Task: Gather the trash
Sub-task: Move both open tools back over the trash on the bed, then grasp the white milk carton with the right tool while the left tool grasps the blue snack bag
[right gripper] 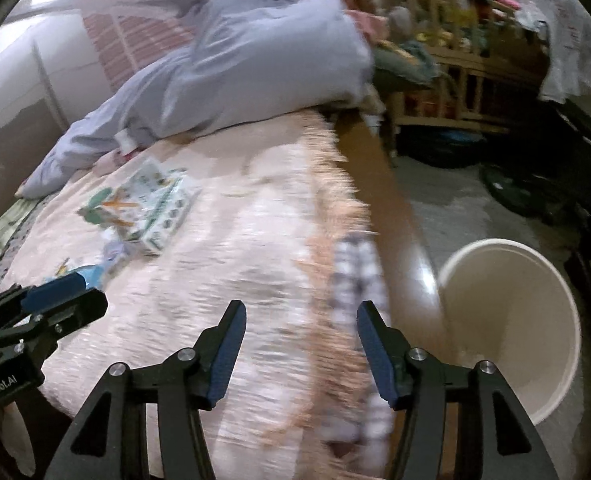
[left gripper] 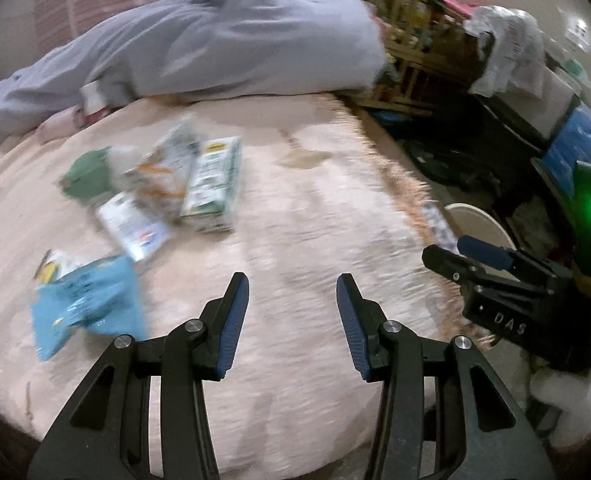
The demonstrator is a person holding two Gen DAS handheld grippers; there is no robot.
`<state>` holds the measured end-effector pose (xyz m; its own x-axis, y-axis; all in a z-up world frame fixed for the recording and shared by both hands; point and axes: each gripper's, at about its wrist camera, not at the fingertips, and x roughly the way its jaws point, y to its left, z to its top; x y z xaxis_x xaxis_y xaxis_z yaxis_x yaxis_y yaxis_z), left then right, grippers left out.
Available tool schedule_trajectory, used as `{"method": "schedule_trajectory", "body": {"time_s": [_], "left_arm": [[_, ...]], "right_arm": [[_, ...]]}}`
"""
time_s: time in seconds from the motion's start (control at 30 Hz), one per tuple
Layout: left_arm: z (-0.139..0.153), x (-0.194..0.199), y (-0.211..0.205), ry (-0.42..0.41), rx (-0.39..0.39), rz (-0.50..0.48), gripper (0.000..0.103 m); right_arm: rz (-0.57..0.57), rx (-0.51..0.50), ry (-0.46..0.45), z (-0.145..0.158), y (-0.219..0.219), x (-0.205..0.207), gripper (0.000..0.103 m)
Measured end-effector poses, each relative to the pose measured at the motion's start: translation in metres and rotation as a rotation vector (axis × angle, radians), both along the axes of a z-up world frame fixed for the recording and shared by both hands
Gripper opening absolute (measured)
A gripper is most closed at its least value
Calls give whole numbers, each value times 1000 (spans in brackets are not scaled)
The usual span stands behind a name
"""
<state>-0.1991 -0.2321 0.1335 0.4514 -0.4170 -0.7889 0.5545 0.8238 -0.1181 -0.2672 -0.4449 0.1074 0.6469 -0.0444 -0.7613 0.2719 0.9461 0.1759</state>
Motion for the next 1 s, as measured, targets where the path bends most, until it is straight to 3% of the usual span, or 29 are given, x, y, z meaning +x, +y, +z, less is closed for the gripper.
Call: {"method": "schedule_trajectory", "body": {"time_s": [0.2, 0.53, 0.73, 0.8, 0.83, 1.0], "left_arm": [[-2, 9, 63, 21, 16, 84, 44], [-33, 29, 150, 66, 126, 199, 44], [-51, 62, 163, 110, 118, 252, 44], [-52, 78, 164, 122, 101, 270, 44], [-52, 85, 163, 133, 83, 271, 44], [-42, 101, 163, 123, 45, 268, 44]], "right_arm": [[119, 22, 7, -2, 49, 31, 62], [277, 39, 30, -10, 115, 73, 62], [298, 83, 23, -10, 131, 103, 63], [293, 88, 17, -7, 133, 114, 70], [288, 87, 16, -7, 133, 119, 75], [251, 87, 23, -3, 131, 154, 75]]}}
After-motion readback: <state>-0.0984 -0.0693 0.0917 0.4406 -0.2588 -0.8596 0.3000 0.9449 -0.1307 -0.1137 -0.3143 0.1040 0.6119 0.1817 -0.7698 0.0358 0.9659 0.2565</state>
